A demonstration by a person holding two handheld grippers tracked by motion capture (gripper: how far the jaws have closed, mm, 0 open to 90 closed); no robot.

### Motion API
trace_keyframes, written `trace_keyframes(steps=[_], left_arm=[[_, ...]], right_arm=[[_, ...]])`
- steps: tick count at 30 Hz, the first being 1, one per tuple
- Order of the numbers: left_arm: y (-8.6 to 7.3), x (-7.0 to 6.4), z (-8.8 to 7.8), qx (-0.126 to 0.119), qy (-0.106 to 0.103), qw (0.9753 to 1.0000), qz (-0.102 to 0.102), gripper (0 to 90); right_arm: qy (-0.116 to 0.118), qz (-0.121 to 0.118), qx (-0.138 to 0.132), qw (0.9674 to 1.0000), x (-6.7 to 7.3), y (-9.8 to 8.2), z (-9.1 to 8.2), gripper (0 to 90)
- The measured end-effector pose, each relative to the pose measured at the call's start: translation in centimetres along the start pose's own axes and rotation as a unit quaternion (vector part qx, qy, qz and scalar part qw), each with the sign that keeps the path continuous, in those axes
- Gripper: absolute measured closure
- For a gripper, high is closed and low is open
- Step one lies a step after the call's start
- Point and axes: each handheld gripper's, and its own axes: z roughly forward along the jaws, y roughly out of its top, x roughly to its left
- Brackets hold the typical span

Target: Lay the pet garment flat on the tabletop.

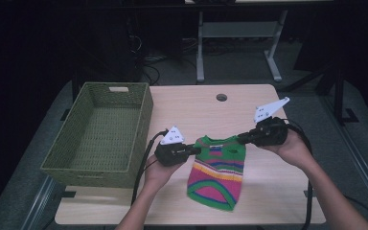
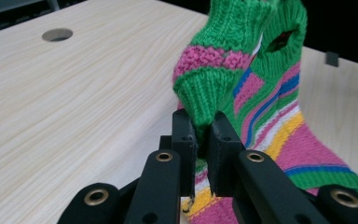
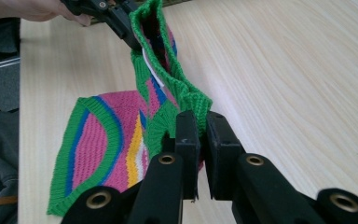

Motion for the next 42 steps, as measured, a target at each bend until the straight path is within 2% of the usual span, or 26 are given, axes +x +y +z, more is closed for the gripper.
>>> trace_keyframes(steps=[5, 9, 12, 14, 16, 20, 28, 29, 30, 31, 32, 35, 42], left_arm=[[-0.2, 1.0, 0.2, -0.003, 0.013, 0.9997, -0.02, 83.3], [0.0, 1.7, 0.7, 0.0, 0.019, 0.9994, -0.027, 85.4], [0.3, 2.2, 1.3, 0.004, 0.018, 0.9993, -0.031, 89.8], [0.3, 2.5, 1.8, -0.003, 0.016, 0.999, -0.043, 89.9], [0.2, 2.7, 2.2, 0.003, 0.014, 0.9988, -0.048, 89.9], [0.1, 2.6, 2.6, 0.006, 0.013, 0.9988, -0.048, 89.9], [0.7, 2.7, 3.1, 0.013, 0.015, 0.9991, -0.036, 89.8], [0.7, 2.7, 3.2, 0.013, 0.015, 0.9992, -0.035, 89.6], [0.8, 2.7, 3.4, 0.015, 0.016, 0.9991, -0.035, 87.1], [0.8, 2.8, 3.5, 0.018, 0.015, 0.9992, -0.034, 85.0], [0.9, 2.7, 3.6, 0.017, 0.016, 0.9991, -0.035, 83.4], [0.8, 2.4, 4.0, 0.02, 0.012, 0.9993, -0.031, 78.3], [1.0, 1.9, 4.1, 0.022, 0.013, 0.9994, -0.025, 72.7]], right_arm=[[-0.005, 0.015, -0.003, 0.9999, -1.4, 0.0, 0.7, 83.8], [-0.008, 0.029, -0.004, 0.9996, -2.3, -0.1, 1.3, 83.8], [-0.012, 0.039, -0.004, 0.9991, -3.0, -0.2, 1.8, 83.9], [-0.012, 0.043, -0.013, 0.9989, -3.6, -0.3, 2.0, 83.9], [-0.014, 0.046, -0.013, 0.9988, -4.2, -0.2, 2.4, 83.9], [-0.017, 0.05, -0.006, 0.9986, -5.6, 0.1, 3.2, 83.9], [-0.025, 0.073, 0.005, 0.997, -7.8, 0.5, 5.2, 83.8], [-0.03, 0.075, 0.005, 0.9967, -8.1, 0.5, 5.5, 82.9], [-0.04, 0.083, 0.006, 0.9957, -8.5, 0.5, 5.8, 74.9], [-0.059, 0.094, 0.006, 0.9938, -9.0, 0.4, 6.1, 62.5], [-0.071, 0.115, 0.01, 0.9907, -9.5, 0.3, 6.3, 61.2], [-0.071, 0.142, 0.009, 0.9873, -10.2, -0.4, 6.5, 56.0], [-0.059, 0.144, 0.009, 0.9877, -9.5, -1.7, 6.0, 52.4]])
